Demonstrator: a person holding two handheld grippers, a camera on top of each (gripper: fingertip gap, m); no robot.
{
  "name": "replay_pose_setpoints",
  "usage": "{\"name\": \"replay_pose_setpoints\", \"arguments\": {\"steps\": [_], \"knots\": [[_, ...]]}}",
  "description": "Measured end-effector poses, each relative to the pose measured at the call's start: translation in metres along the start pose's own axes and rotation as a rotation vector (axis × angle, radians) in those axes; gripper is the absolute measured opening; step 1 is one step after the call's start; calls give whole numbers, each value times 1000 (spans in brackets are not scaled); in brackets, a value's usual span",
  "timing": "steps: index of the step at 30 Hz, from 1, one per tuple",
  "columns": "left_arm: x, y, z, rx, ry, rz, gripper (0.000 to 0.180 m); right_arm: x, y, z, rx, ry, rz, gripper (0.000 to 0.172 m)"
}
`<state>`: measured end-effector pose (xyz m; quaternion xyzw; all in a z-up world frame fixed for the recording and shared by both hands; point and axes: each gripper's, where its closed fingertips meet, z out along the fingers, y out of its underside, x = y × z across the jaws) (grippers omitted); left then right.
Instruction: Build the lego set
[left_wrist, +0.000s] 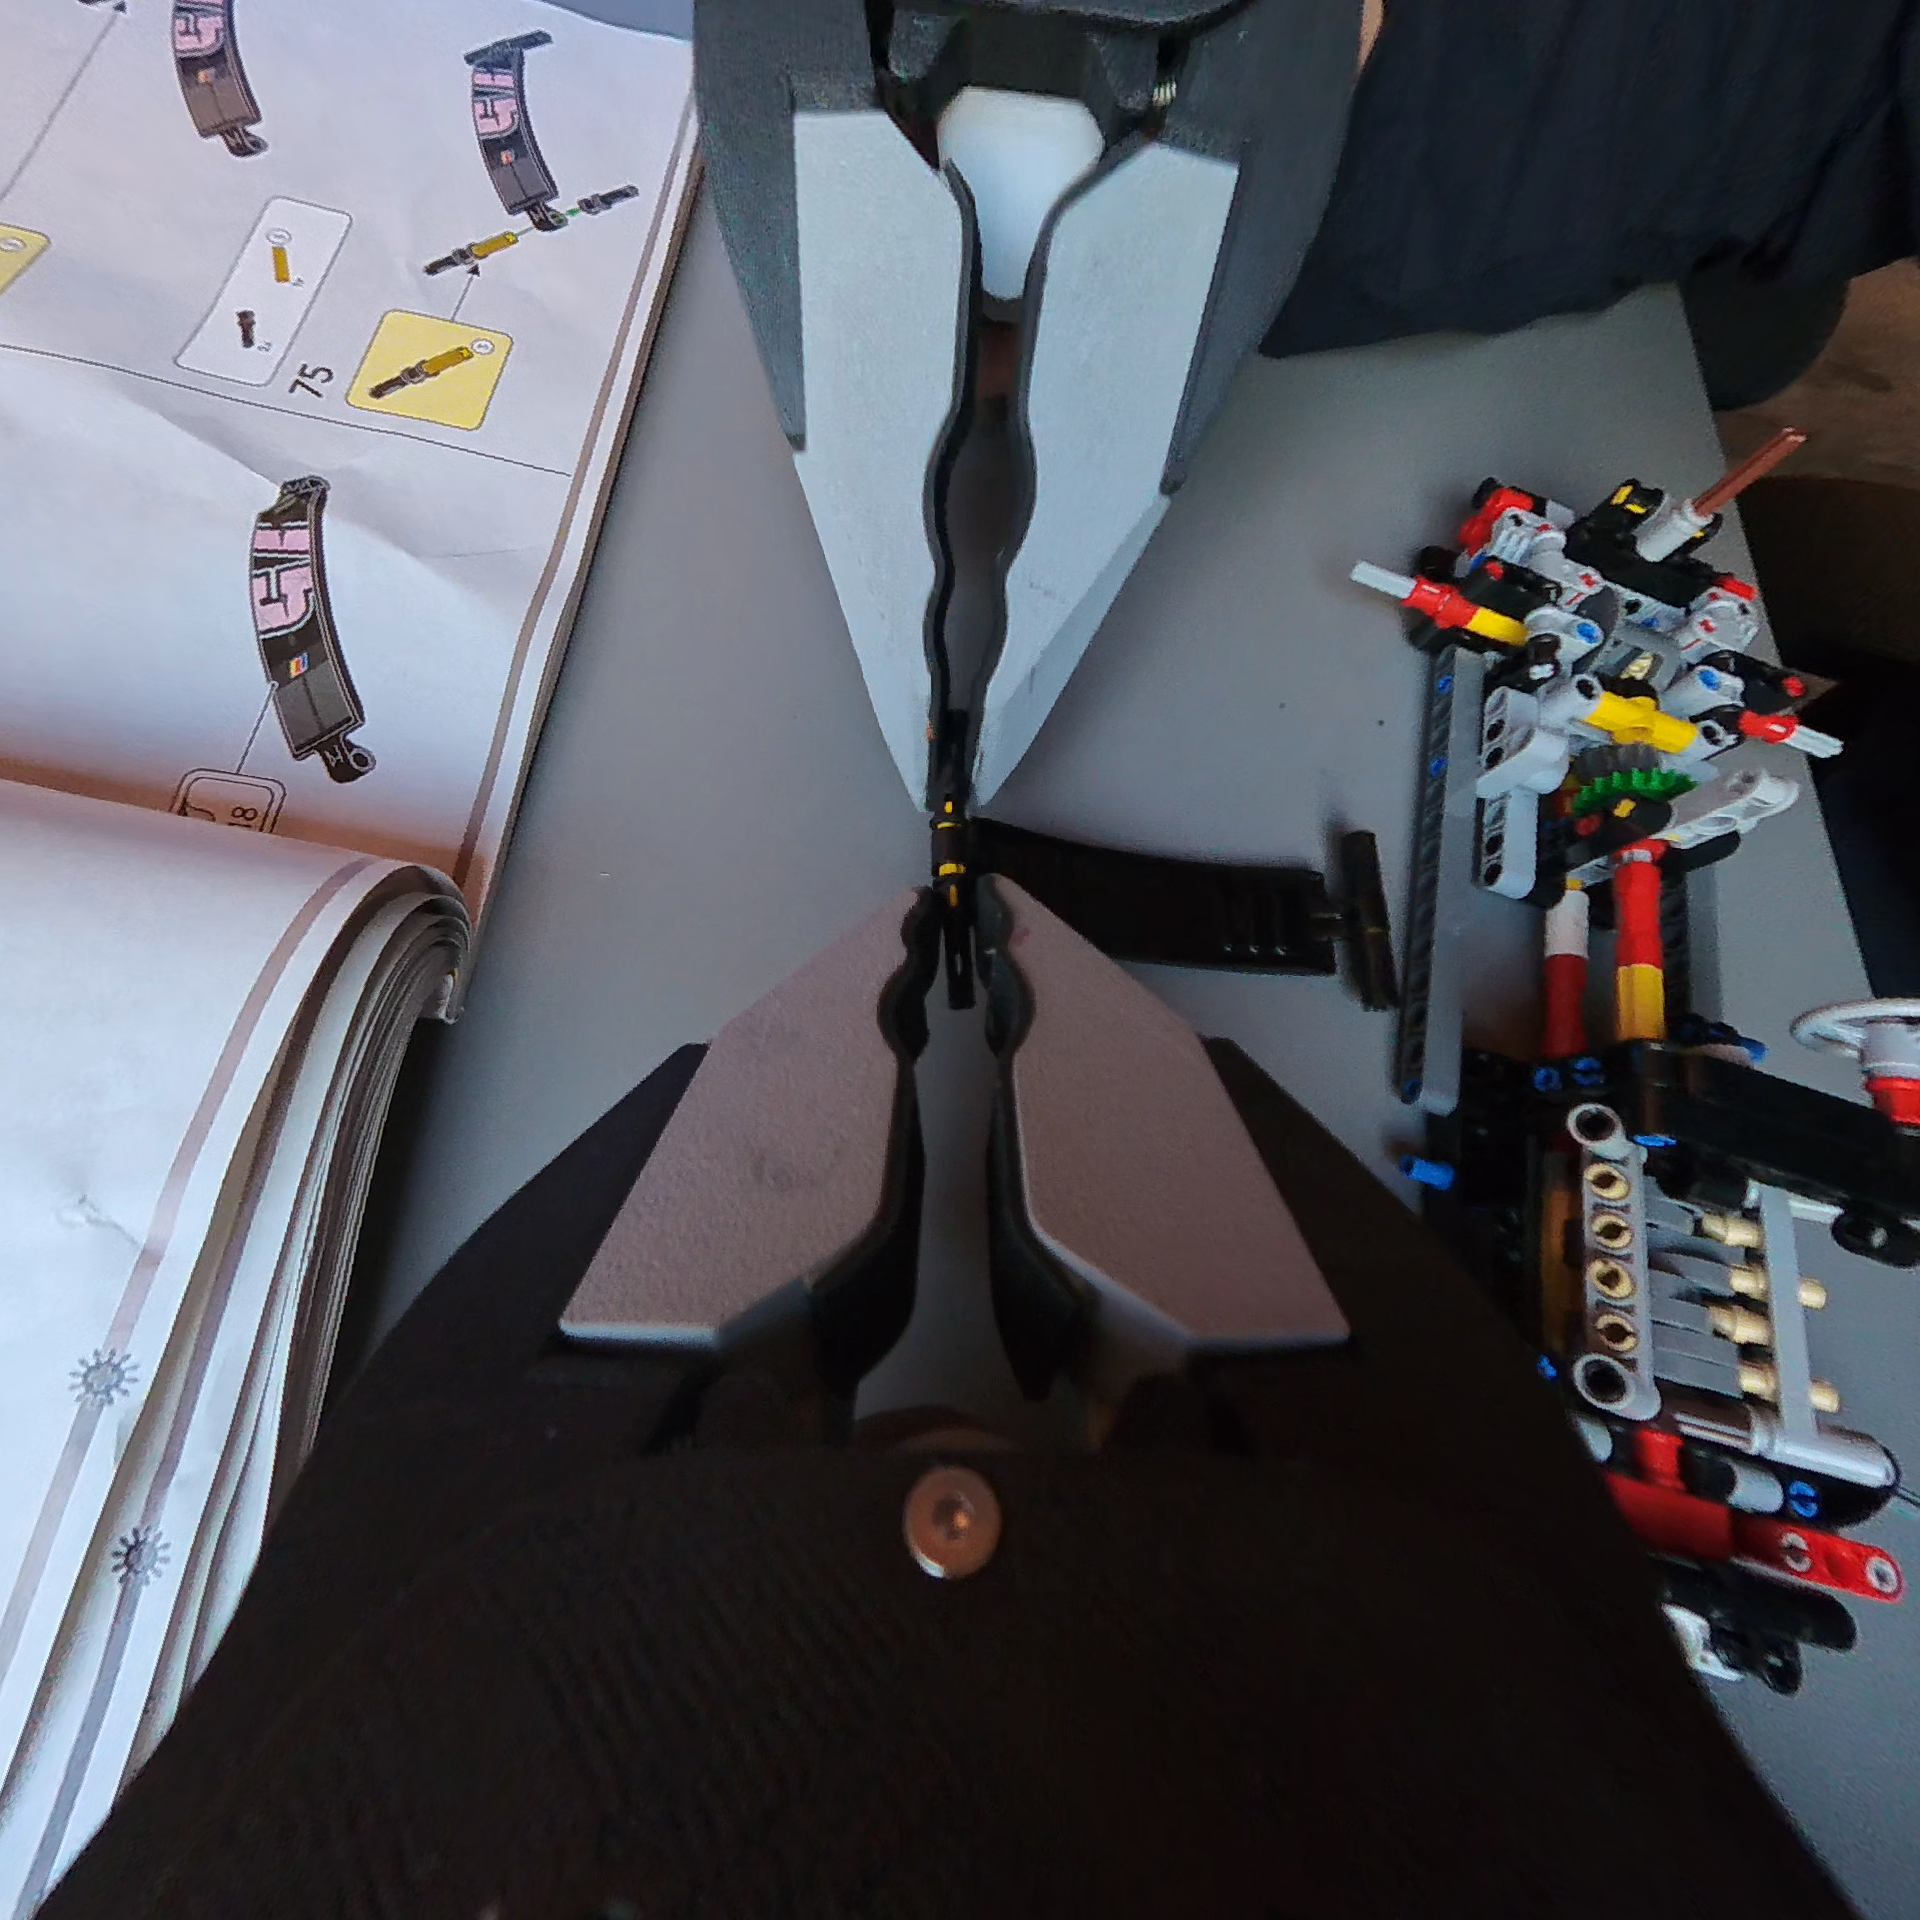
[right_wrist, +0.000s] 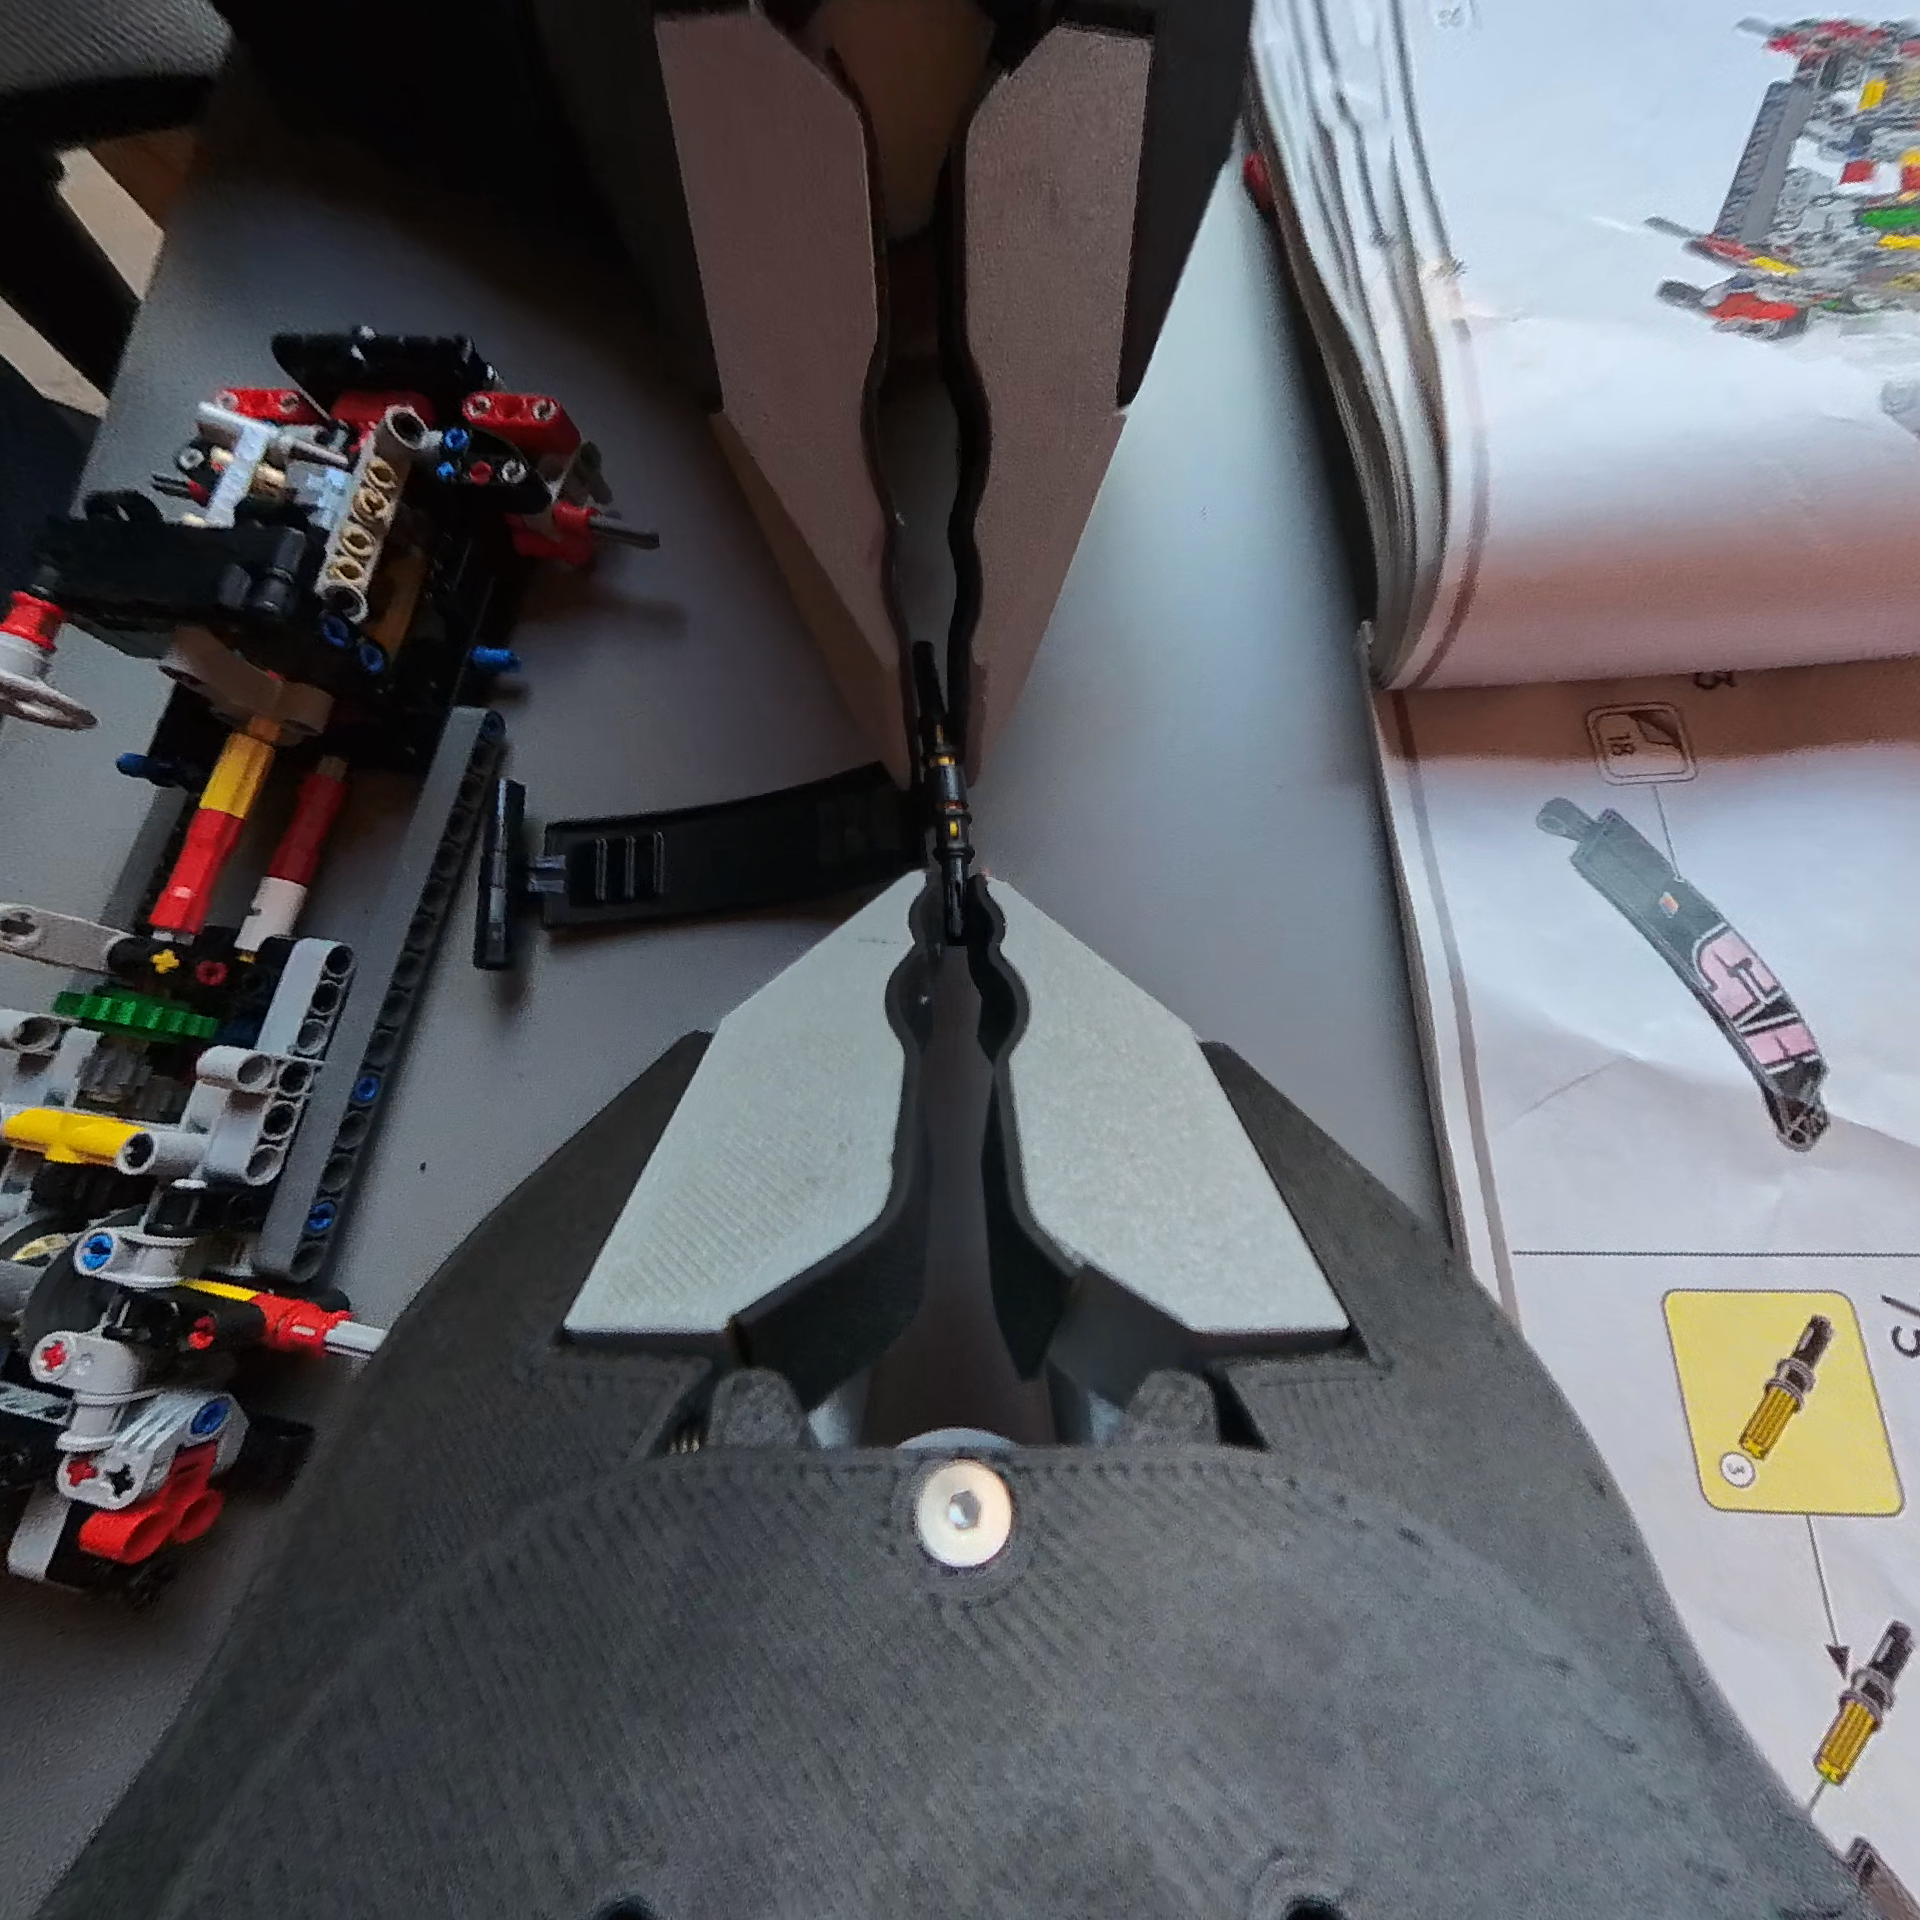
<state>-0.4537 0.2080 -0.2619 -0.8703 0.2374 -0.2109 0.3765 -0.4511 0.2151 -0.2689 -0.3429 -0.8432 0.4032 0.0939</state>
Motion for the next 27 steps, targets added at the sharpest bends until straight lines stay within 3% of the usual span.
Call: {"name": "replay_pose_setpoints", "arguments": {"steps": [6, 16, 27], "knots": [[-1, -12, -8, 103, 35, -50, 3, -2, 0, 9, -41, 13, -39, 2], [-3, -6, -6, 69, 94, -139, 3, -2, 0, 8, -37, -33, 21, 1], [-1, -2, -1, 26, 99, -133, 2, -1, 1, 8, -41, -19, 10, 1]]}}
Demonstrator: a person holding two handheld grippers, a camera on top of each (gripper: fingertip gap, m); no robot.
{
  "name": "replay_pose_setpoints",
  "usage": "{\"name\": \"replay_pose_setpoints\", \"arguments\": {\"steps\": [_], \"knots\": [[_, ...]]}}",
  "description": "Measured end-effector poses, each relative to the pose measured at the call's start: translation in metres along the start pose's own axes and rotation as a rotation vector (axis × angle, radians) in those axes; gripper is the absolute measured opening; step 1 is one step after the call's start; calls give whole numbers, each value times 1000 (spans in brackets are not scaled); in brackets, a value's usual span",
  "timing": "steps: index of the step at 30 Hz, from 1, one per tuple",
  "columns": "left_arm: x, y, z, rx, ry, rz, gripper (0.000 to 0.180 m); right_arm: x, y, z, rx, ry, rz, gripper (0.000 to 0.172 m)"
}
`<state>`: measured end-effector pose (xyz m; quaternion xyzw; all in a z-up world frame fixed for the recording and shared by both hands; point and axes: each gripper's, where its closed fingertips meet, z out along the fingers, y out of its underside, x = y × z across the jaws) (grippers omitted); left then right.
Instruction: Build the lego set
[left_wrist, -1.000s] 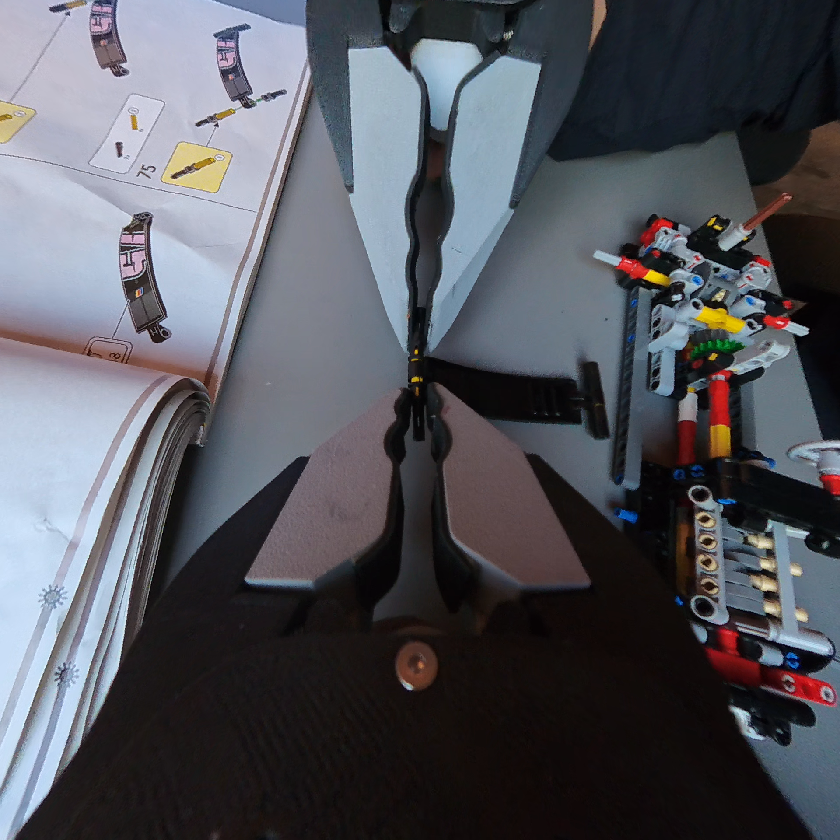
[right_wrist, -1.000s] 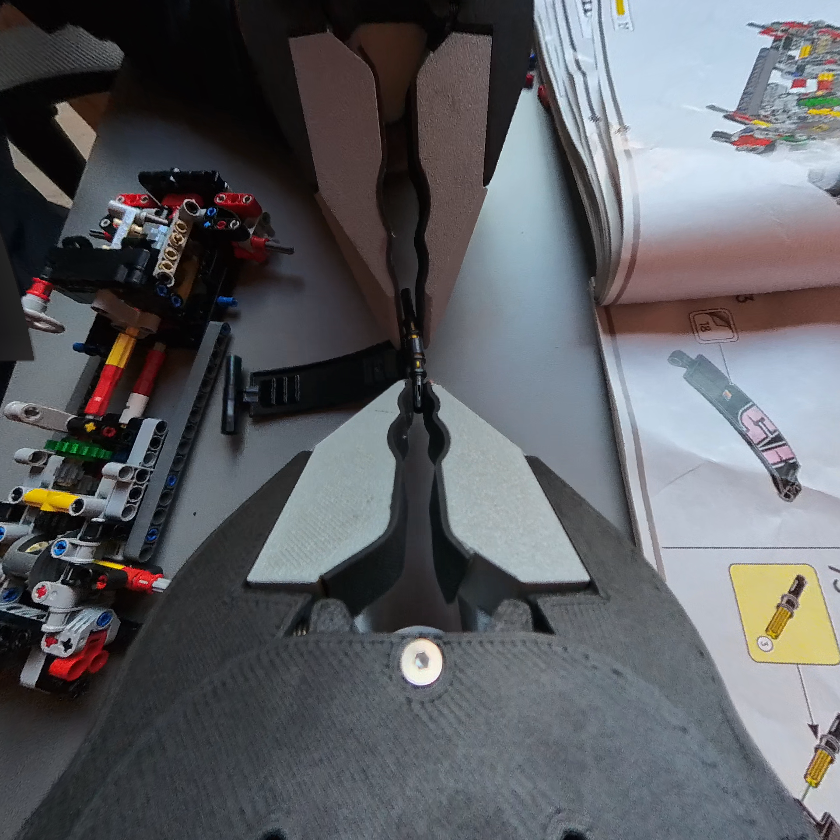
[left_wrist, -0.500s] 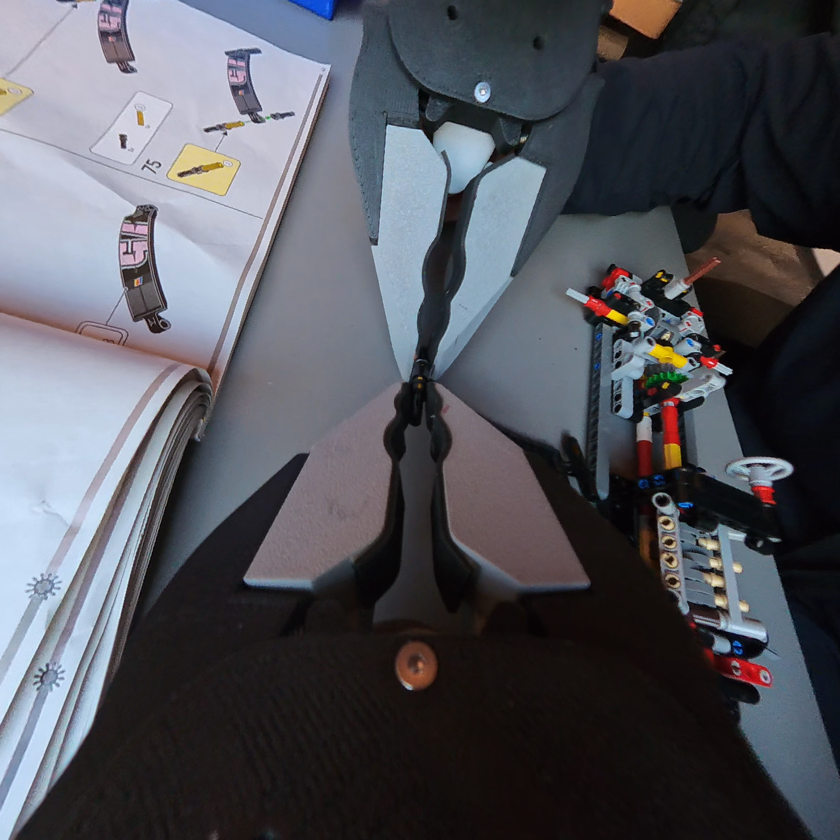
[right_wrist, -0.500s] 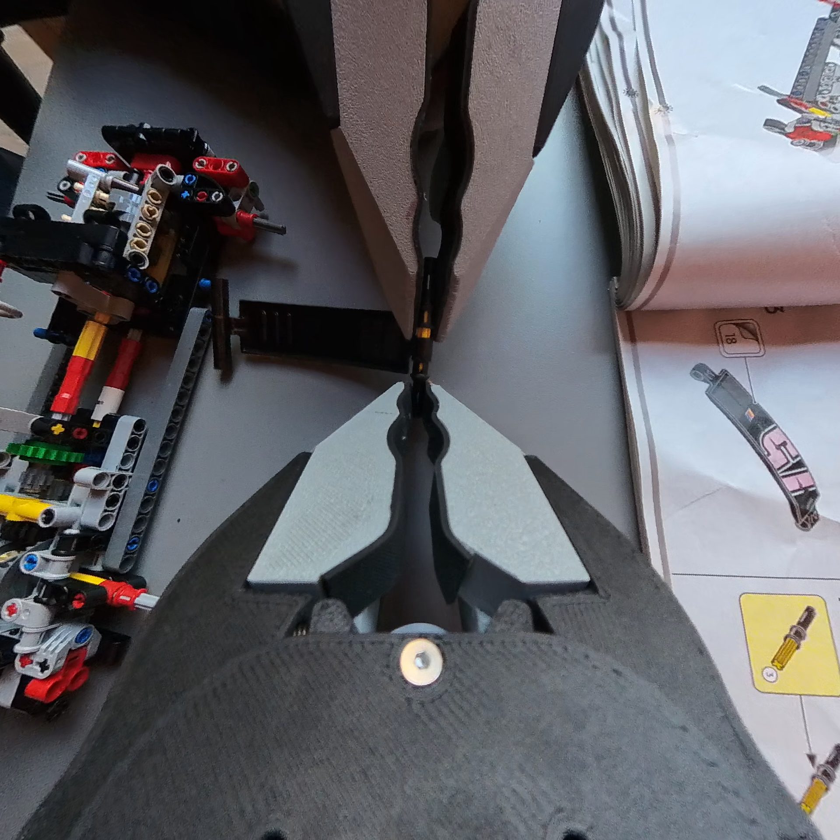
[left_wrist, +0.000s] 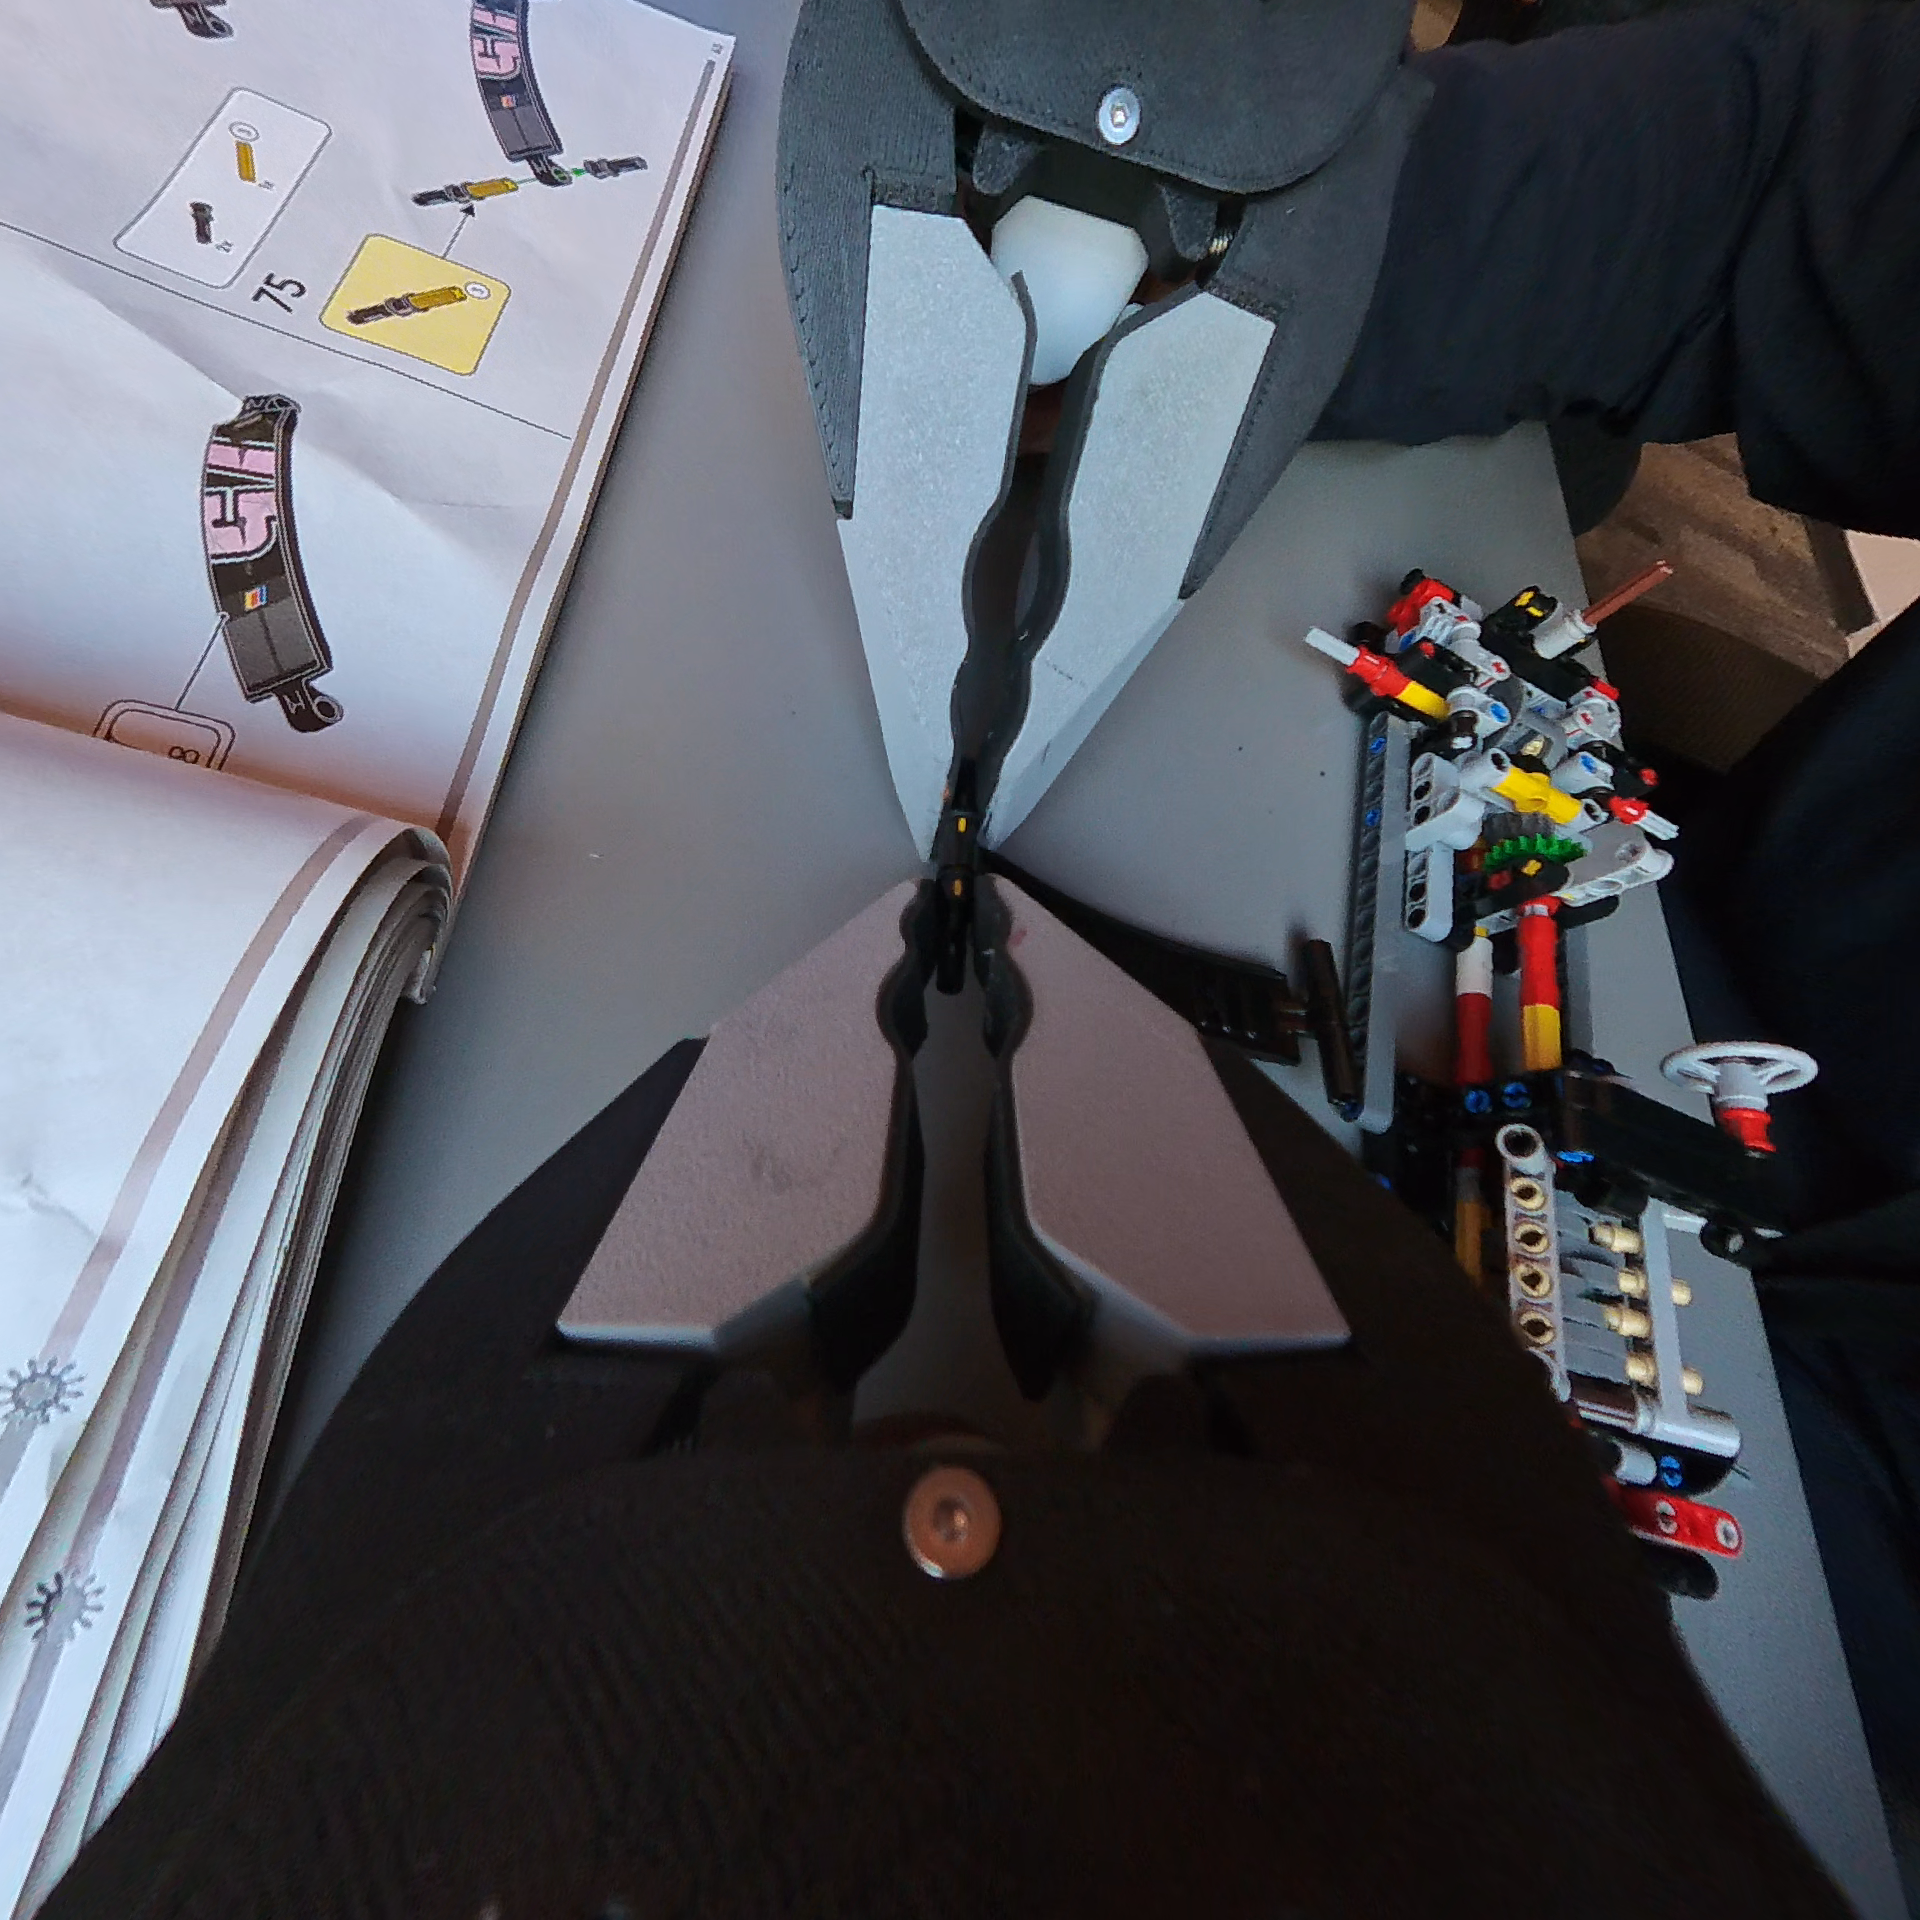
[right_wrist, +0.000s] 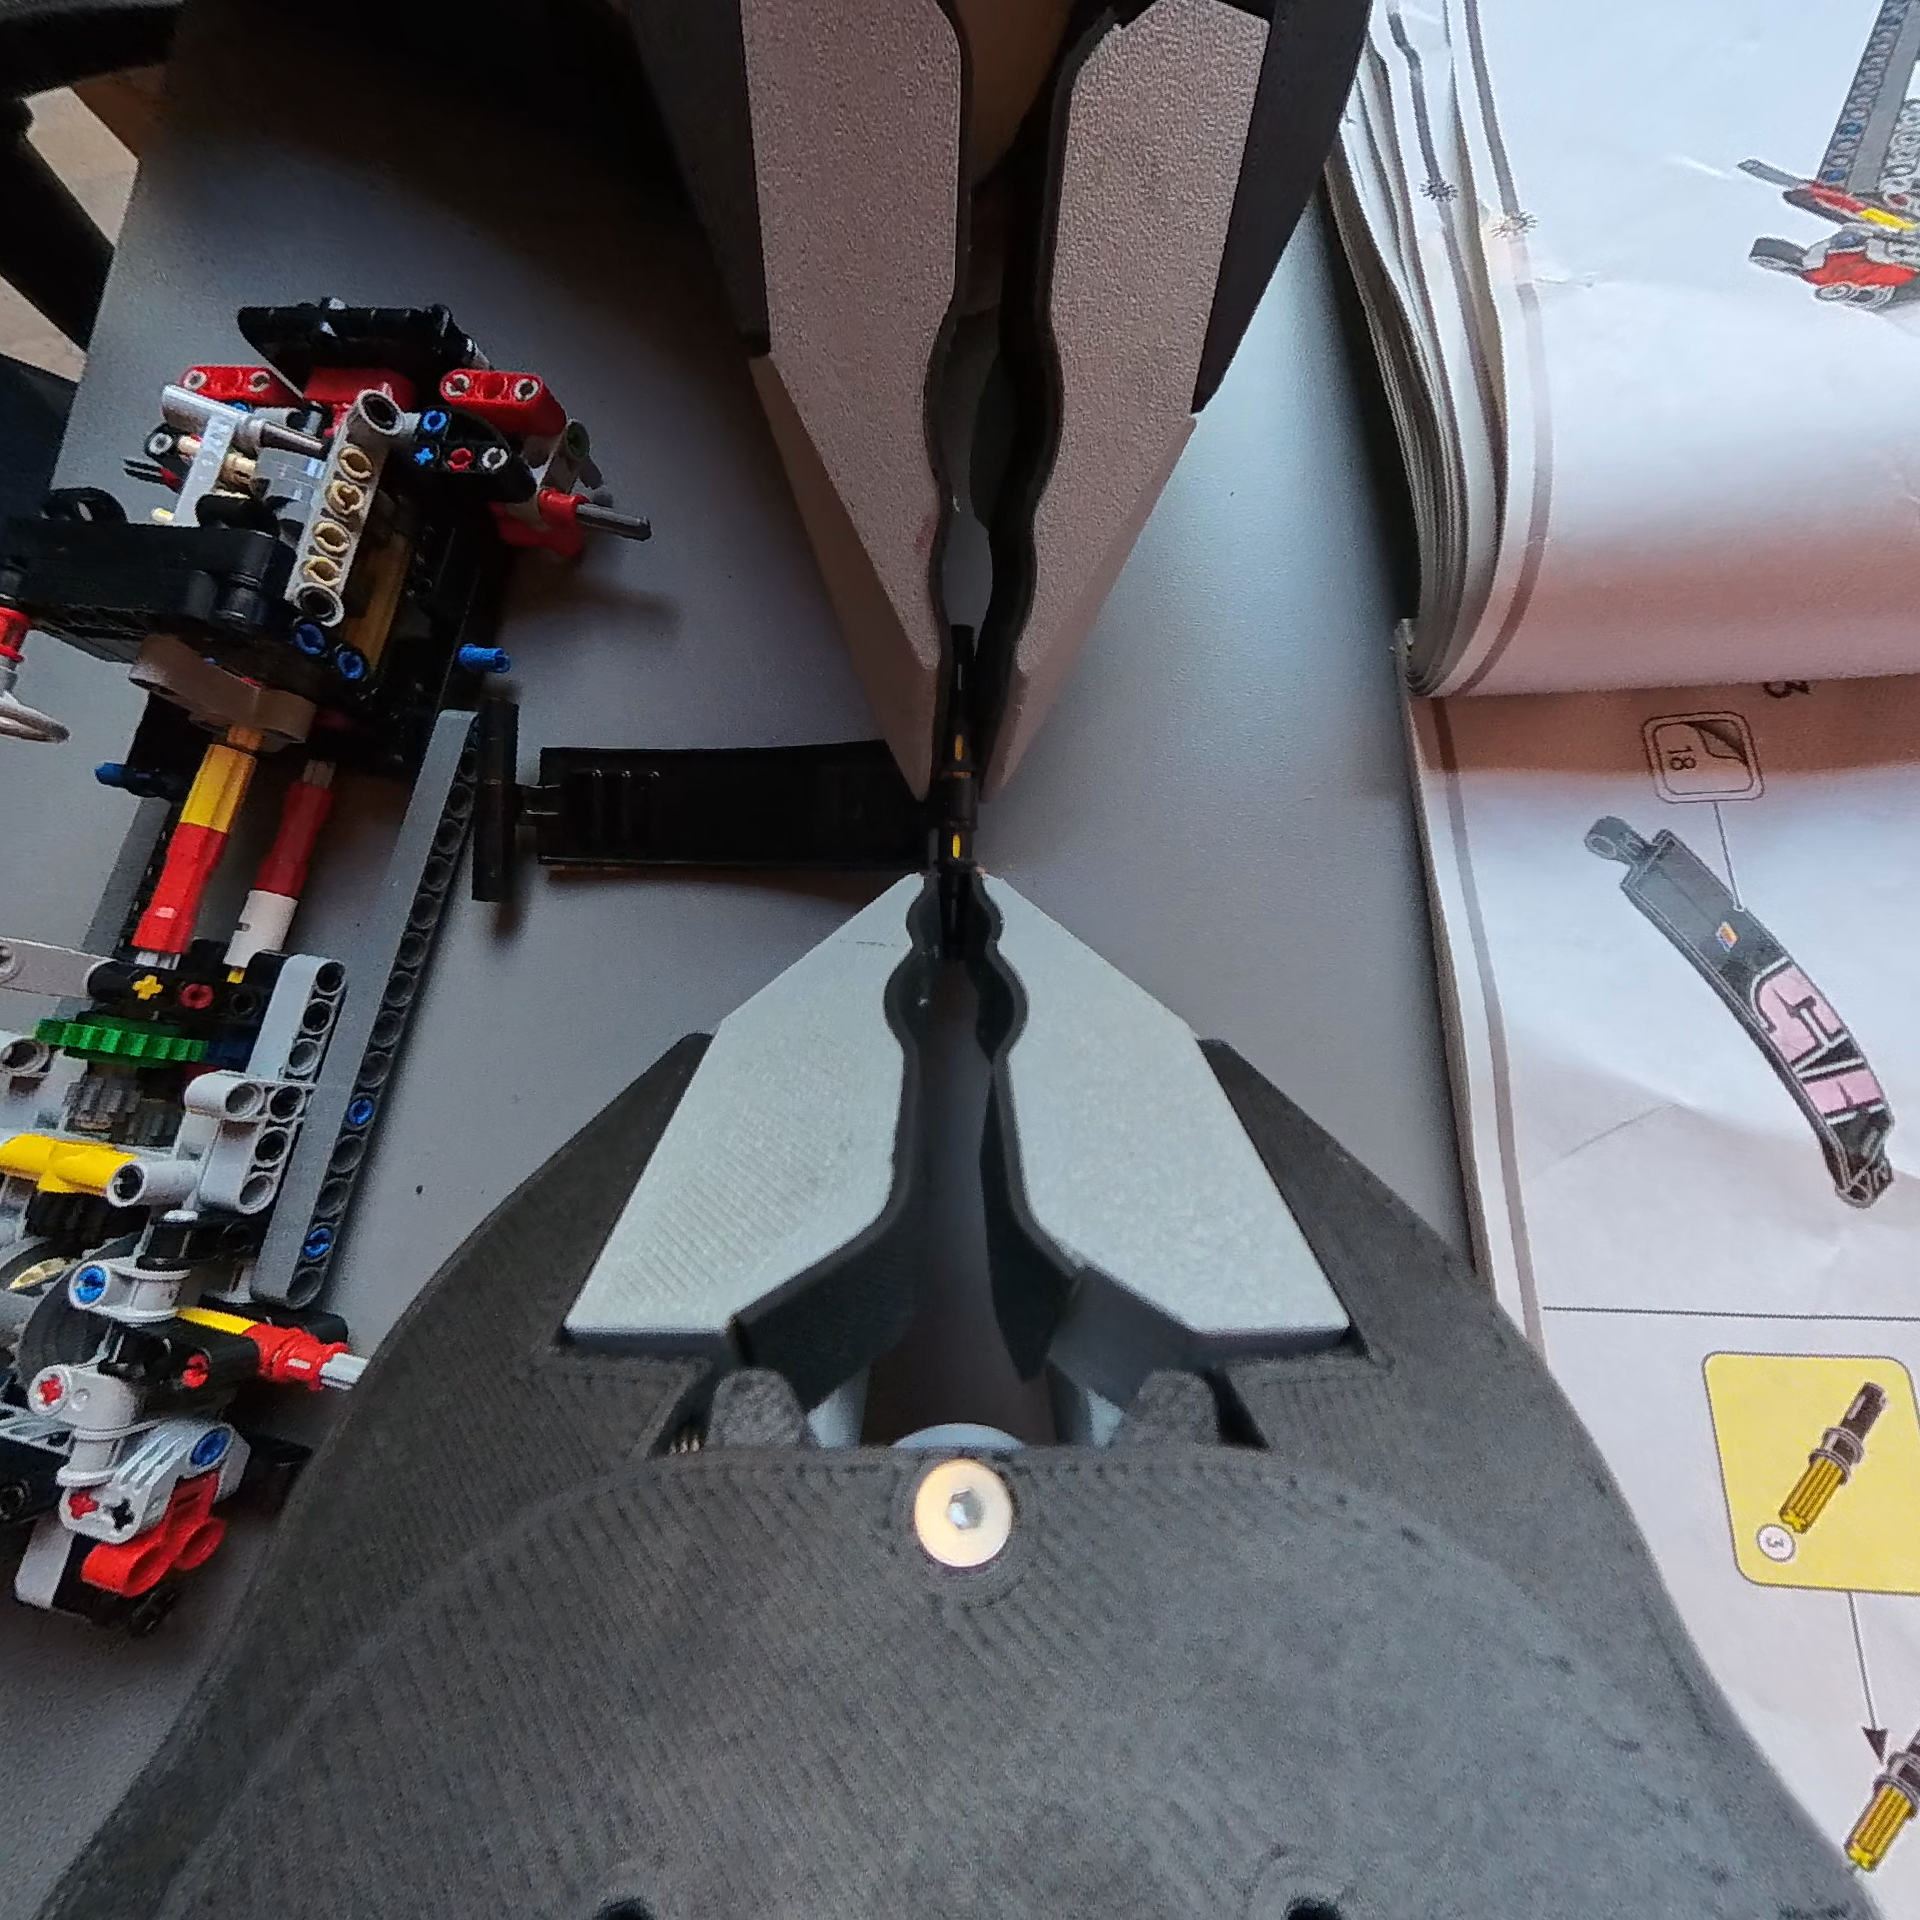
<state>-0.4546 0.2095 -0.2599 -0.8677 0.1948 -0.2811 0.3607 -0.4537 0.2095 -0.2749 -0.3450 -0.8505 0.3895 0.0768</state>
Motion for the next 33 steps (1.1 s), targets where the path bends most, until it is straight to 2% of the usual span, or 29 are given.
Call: {"name": "replay_pose_setpoints", "arguments": {"steps": [11, 15, 18, 19, 21, 25, 29, 33], "knots": [[-1, -2, 1, 10, -8, -2, 3, 1, 0, -1, 4, -14, 25, 1], [-2, -8, -2, 55, 40, -63, 4, 2, -2, -2, 36, -33, 59, 2], [-5, -12, -7, 94, 42, -80, 5, 6, -8, -12, 113, 10, 75, 23], [-7, -12, -9, 98, 38, -76, 7, 7, -10, -18, 142, 26, 89, 25], [-12, -8, -12, 79, 19, -78, 30, 11, -13, -33, 202, 55, 135, 29], [-15, -4, -33, 110, -10, -89, 43, 13, -10, -51, 257, 99, 197, 25], [-10, -4, -58, 168, -49, -99, 38, 12, 4, -43, 197, 141, 215, 22], [-9, 6, -52, 148, -101, -107, 33, 10, 3, -31, 179, 135, 238, 30]]}}
